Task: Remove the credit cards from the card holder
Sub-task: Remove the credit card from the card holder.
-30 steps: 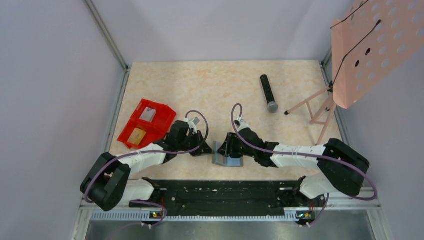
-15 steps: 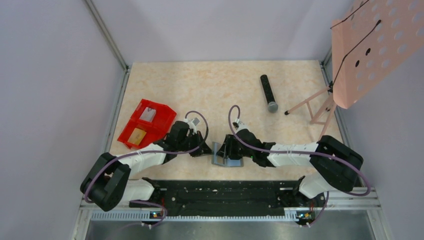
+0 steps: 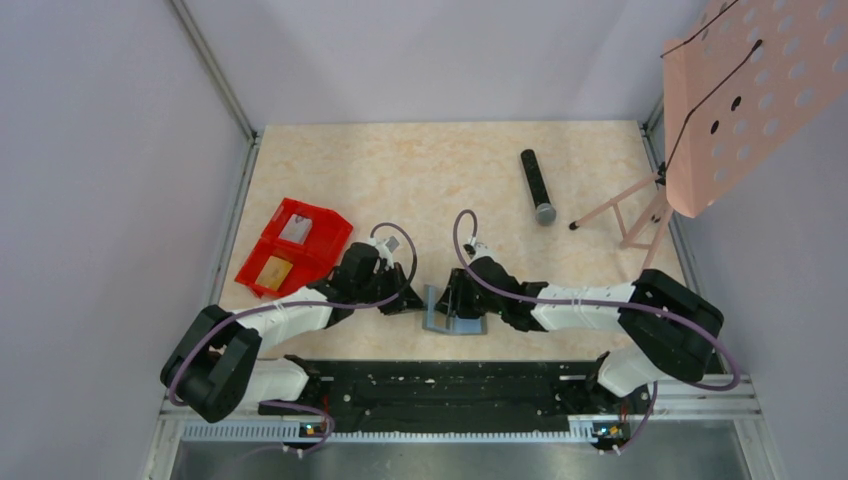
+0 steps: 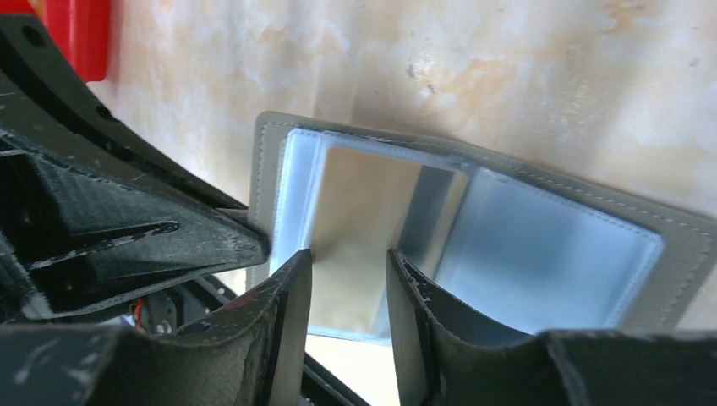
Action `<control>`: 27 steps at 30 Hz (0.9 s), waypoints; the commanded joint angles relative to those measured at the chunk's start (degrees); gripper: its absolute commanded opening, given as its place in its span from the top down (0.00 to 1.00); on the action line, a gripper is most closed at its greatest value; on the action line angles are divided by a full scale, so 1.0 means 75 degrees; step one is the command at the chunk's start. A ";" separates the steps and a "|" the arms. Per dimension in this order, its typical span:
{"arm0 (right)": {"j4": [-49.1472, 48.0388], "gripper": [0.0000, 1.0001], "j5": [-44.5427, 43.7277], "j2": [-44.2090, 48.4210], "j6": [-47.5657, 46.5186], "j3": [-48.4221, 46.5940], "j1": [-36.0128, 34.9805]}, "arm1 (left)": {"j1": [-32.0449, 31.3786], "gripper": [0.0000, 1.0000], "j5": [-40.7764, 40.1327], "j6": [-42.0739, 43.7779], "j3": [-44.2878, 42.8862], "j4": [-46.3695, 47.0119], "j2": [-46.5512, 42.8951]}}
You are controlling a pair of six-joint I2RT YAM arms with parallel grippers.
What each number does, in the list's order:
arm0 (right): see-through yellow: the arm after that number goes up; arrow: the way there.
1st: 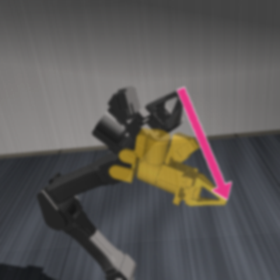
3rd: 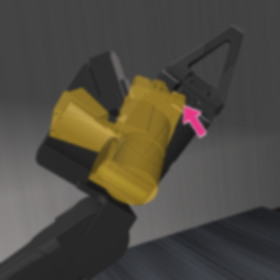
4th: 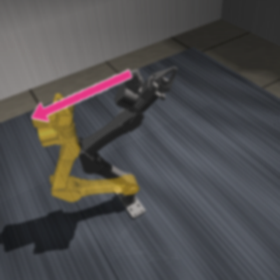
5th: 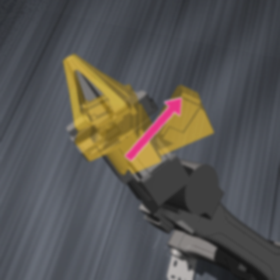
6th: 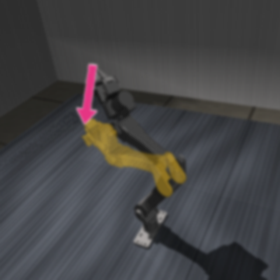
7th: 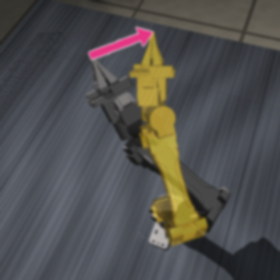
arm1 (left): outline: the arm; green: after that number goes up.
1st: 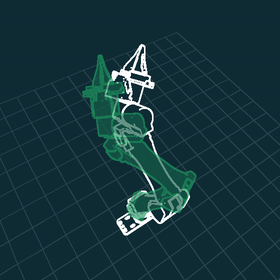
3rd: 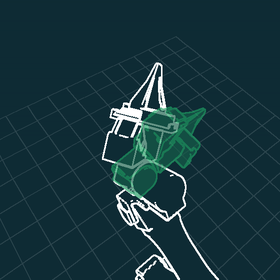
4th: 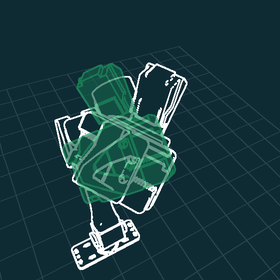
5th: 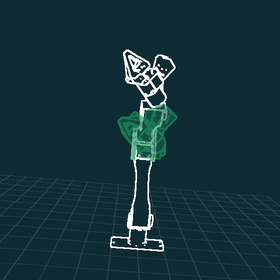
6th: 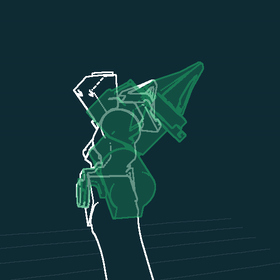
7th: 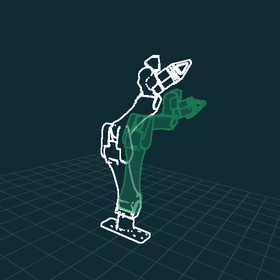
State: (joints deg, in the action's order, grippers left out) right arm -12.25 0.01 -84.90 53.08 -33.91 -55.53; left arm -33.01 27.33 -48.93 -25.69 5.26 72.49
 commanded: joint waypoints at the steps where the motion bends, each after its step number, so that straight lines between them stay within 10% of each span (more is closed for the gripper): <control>1: 0.0776 0.63 -0.0681 0.0238 -0.0274 -0.0333 -0.0130 | -0.0041 1.00 0.0020 0.0202 -0.0143 0.0084 -0.0226; 27: -0.0061 0.49 -0.0029 0.0206 -0.0034 -0.0372 -0.0236 | -0.0042 1.00 -0.0023 0.0178 -0.0149 -0.0101 -0.0440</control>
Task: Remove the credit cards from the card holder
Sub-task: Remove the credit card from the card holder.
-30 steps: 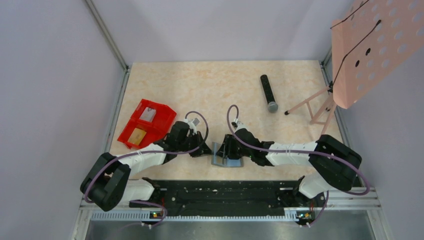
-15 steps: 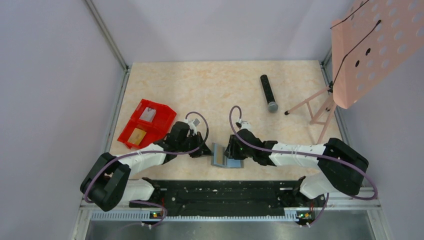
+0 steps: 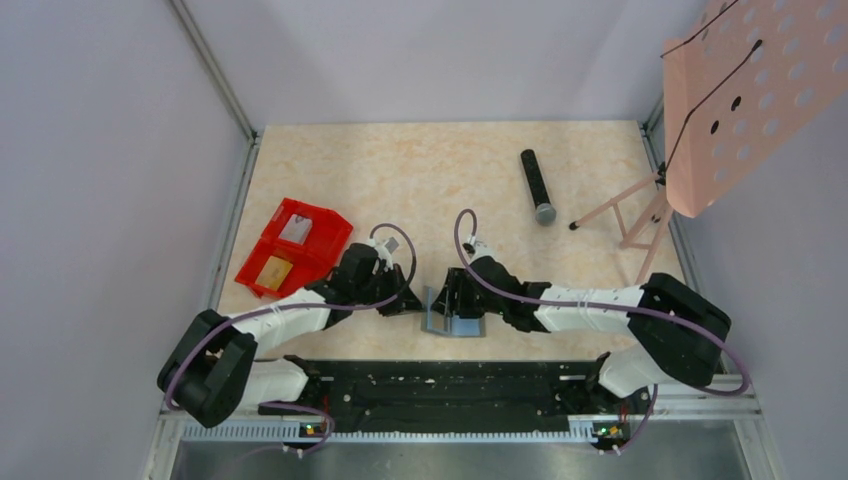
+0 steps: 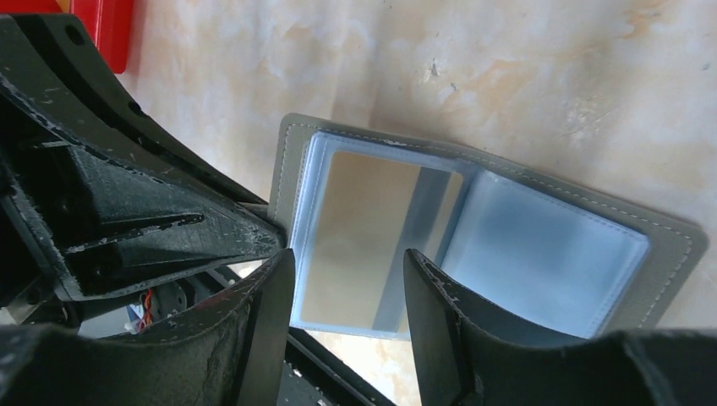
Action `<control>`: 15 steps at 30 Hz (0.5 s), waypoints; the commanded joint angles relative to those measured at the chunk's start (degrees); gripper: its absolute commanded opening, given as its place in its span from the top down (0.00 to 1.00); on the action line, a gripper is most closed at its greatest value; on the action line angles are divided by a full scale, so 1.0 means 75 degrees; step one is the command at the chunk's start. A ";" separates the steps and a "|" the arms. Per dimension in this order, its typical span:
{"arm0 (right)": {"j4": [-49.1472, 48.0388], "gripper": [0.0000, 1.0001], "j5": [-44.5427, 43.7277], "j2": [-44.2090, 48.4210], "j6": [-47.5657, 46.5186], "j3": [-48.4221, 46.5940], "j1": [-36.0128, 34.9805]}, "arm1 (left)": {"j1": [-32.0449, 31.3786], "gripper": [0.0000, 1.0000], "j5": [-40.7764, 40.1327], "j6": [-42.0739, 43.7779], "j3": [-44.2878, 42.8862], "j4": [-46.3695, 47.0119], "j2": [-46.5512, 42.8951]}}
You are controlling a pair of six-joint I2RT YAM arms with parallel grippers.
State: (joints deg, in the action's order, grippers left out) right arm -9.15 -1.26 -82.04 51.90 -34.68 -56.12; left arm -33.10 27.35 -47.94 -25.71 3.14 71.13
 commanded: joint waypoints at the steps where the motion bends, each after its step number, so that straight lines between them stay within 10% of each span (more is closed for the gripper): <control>1: -0.0479 0.49 0.0136 -0.0217 0.0132 -0.0274 -0.0167 | -0.0035 1.00 -0.0026 0.0052 -0.0146 0.0186 -0.0256; 15: -0.0388 0.47 0.0143 -0.0561 0.0184 -0.0408 -0.0258 | -0.0040 1.00 -0.0014 0.0027 -0.0134 0.0203 -0.0317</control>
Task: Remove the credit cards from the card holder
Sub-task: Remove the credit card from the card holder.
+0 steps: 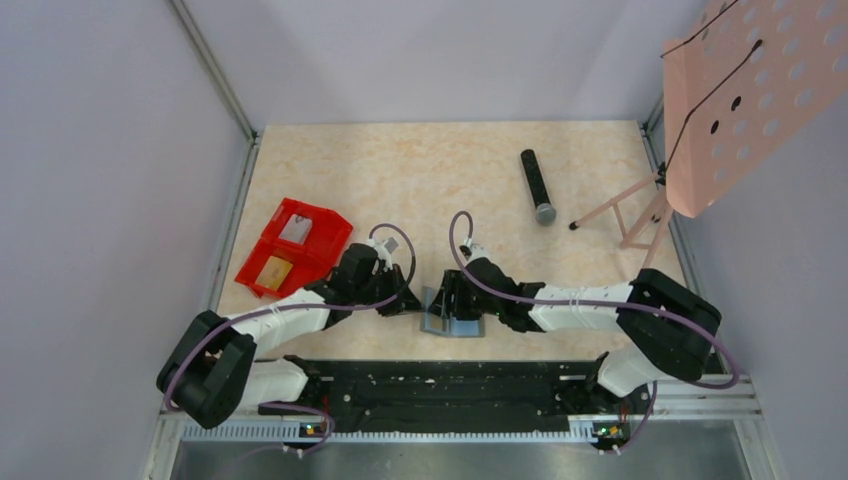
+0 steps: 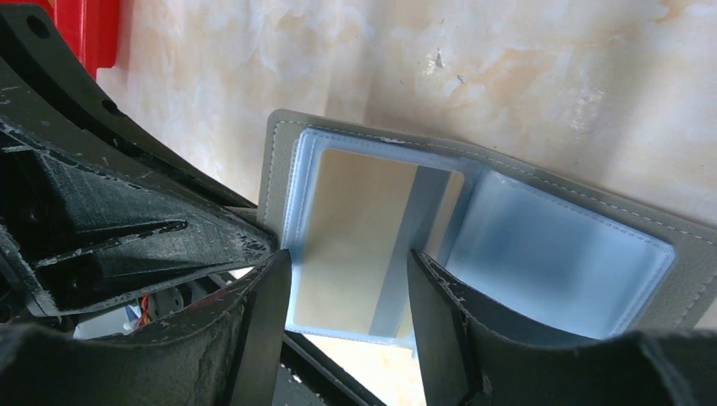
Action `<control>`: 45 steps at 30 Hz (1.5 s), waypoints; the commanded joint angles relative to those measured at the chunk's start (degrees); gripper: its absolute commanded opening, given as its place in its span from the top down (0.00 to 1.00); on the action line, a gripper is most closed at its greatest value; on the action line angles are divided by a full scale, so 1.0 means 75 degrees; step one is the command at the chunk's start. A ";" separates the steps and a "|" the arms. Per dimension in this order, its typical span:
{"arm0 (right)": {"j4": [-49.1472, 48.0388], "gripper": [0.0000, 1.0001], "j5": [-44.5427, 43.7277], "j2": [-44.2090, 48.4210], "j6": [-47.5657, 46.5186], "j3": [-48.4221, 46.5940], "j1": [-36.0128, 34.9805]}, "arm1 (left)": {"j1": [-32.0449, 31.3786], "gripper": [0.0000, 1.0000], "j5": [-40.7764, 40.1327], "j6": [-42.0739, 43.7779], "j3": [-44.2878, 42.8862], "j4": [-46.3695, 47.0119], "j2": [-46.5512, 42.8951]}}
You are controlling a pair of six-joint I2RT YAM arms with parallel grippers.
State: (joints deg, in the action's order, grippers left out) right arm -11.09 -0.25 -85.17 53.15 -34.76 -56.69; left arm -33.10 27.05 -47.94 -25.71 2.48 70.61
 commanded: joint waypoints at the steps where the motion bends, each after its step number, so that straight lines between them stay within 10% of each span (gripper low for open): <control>1: -0.0084 0.46 0.0007 -0.0162 0.0016 -0.0419 -0.0195 | -0.0040 1.00 0.0026 0.0029 -0.0134 0.0290 -0.0254; 45: 0.3128 0.61 -0.2140 0.1109 -0.0322 -0.0978 -0.0466 | -0.0051 1.00 -0.0341 0.0345 -0.0246 -0.0166 -0.0222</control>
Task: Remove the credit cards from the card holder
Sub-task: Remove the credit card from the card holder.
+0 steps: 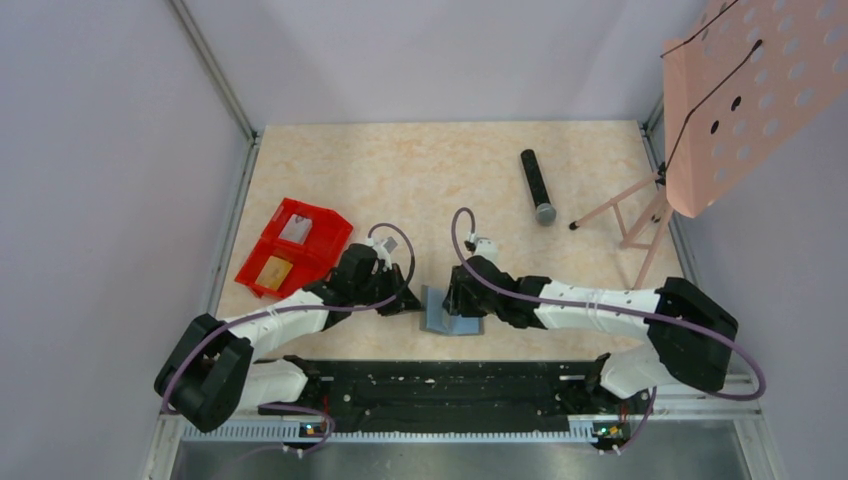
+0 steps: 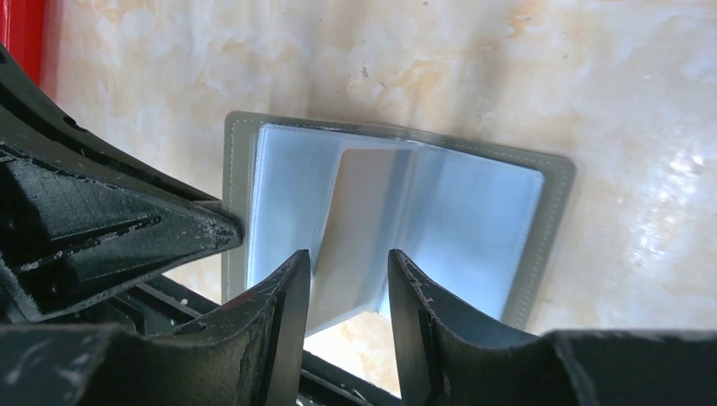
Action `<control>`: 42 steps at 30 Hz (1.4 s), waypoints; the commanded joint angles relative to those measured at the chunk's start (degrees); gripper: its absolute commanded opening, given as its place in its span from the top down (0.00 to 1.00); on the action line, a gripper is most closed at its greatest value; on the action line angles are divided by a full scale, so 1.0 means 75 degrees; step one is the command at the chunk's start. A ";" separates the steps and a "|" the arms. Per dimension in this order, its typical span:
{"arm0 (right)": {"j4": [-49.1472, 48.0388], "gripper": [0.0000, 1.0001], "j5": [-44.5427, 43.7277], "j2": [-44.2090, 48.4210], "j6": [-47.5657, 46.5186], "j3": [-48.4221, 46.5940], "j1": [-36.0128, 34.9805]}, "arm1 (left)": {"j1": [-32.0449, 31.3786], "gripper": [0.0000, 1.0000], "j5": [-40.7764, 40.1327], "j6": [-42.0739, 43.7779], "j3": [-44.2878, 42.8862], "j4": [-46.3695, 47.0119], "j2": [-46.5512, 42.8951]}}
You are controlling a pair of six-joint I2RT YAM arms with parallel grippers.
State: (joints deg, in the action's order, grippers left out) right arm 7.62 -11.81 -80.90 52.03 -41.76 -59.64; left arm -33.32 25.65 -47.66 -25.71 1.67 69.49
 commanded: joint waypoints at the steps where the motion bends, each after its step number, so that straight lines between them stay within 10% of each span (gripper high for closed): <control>1: 0.0690 0.61 -0.0658 0.0644 -0.0175 0.0019 -0.0067 | -0.0018 1.00 -0.0218 0.0375 -0.0286 -0.0129 -0.0066; 14: 0.1440 0.61 -0.0831 0.1830 -0.0653 0.0043 -0.0059 | -0.0010 0.98 -0.0616 0.0846 -0.0913 -0.1133 0.0102; 26: -0.1285 0.71 0.1029 0.1116 -0.1065 0.0849 0.0645 | -0.0033 0.62 -0.1748 0.0668 -0.1723 -0.2585 -0.0573; 42: -0.3041 0.79 0.2298 0.0404 -0.0939 0.1580 0.1191 | -0.0783 0.71 -0.0918 0.0121 -0.1599 -0.0845 -0.0047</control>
State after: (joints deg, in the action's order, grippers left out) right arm -8.08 1.69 -76.62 45.19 -29.98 -51.11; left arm -38.33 20.27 -45.74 -36.42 -7.53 70.00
